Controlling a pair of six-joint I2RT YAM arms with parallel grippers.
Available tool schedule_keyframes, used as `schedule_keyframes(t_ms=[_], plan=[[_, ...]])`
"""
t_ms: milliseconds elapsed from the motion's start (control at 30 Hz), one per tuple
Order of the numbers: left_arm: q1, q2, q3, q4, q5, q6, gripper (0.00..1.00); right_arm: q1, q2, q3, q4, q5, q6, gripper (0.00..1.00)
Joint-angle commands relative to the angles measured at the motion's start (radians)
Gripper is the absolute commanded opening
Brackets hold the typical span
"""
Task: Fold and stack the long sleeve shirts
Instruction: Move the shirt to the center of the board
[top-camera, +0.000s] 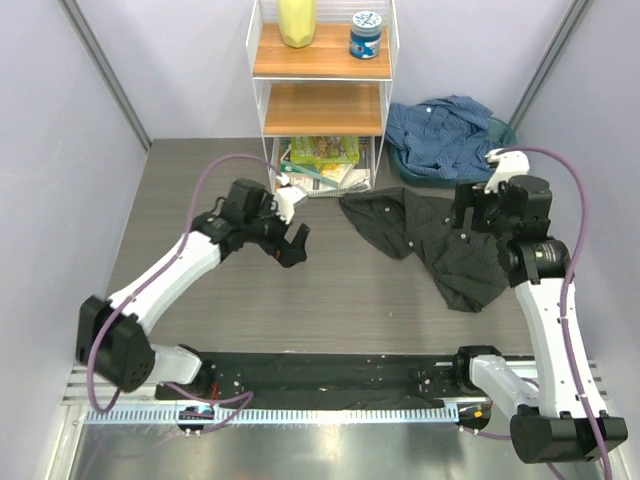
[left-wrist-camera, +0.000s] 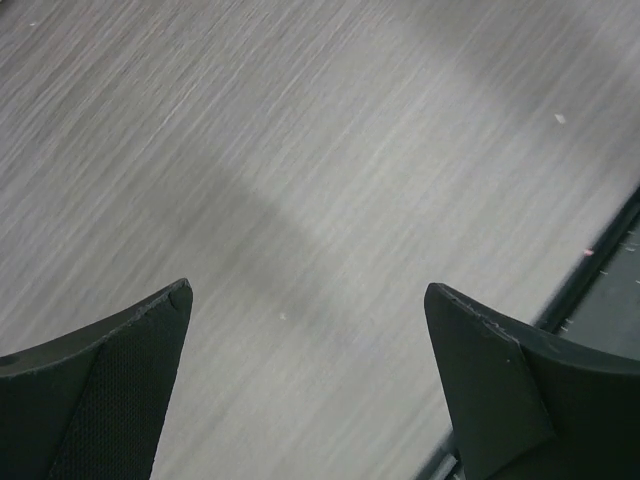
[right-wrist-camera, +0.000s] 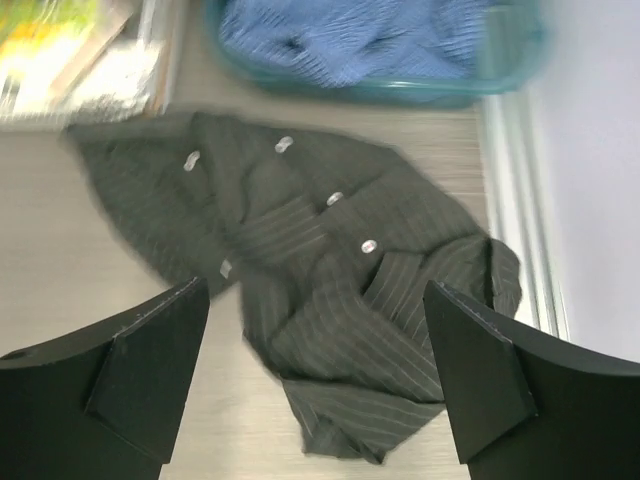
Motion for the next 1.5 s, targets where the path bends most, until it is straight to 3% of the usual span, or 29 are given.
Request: schedule_keyframes(t_ms=[0, 100, 200, 367, 433, 667, 767, 933, 1033, 1067, 1167, 1200, 1233, 1367, 1400, 1467], plan=[[-0.044, 0.174, 0.079, 0.201, -0.033, 0.059, 0.97, -0.002, 0.093, 0.033, -0.086, -0.284, -0.261, 0.93], [-0.059, 0.306, 0.136, 0.290, 0.021, 0.034, 0.96, -0.002, 0.208, 0.015, -0.126, -0.372, -0.355, 0.93], [-0.108, 0.415, 0.162, 0.425, 0.032, 0.040, 0.96, -0.001, 0.354, 0.022, -0.125, -0.334, -0.396, 0.88], [-0.268, 0.653, 0.427, 0.382, -0.130, 0.201, 0.96, -0.067, 0.426, 0.094, -0.159, -0.341, -0.361, 0.89], [-0.306, 0.781, 0.539, 0.296, -0.149, 0.221, 0.96, -0.131, 0.442, 0.145, -0.221, -0.359, -0.366, 0.89], [-0.368, 1.165, 1.158, -0.132, -0.234, 0.260, 0.95, -0.283, 0.468, 0.219, -0.436, -0.392, -0.452, 0.91], [-0.368, 1.239, 1.253, -0.270, -0.258, 0.264, 0.88, -0.294, 0.454, 0.222, -0.478, -0.399, -0.487, 0.95], [-0.371, 1.172, 1.022, -0.264, -0.252, 0.304, 0.78, -0.294, 0.466, 0.211, -0.499, -0.428, -0.499, 0.98], [-0.368, 1.172, 1.006, -0.380, -0.234, 0.339, 0.46, -0.294, 0.474, 0.199, -0.508, -0.447, -0.522, 0.98], [-0.366, 1.172, 1.006, -0.431, -0.214, 0.346, 0.29, -0.294, 0.477, 0.196, -0.516, -0.450, -0.527, 0.98], [-0.346, 1.066, 0.841, -0.515, -0.183, 0.346, 0.08, -0.294, 0.480, 0.186, -0.536, -0.479, -0.560, 0.98], [-0.331, 1.011, 0.761, -0.490, -0.183, 0.352, 0.04, -0.292, 0.480, 0.180, -0.542, -0.488, -0.571, 0.97], [-0.320, 0.871, 0.571, -0.465, -0.187, 0.359, 0.00, -0.292, 0.479, 0.165, -0.544, -0.490, -0.582, 0.97], [-0.180, 0.572, 0.264, -0.442, -0.189, 0.524, 0.00, -0.274, 0.450, 0.091, -0.548, -0.496, -0.660, 0.95], [-0.083, 0.539, 0.250, -0.469, -0.148, 0.561, 0.01, -0.262, 0.446, 0.076, -0.545, -0.501, -0.662, 0.94], [-0.005, 0.491, 0.267, -0.531, -0.138, 0.603, 0.07, -0.207, 0.440, 0.033, -0.523, -0.513, -0.659, 0.91]])
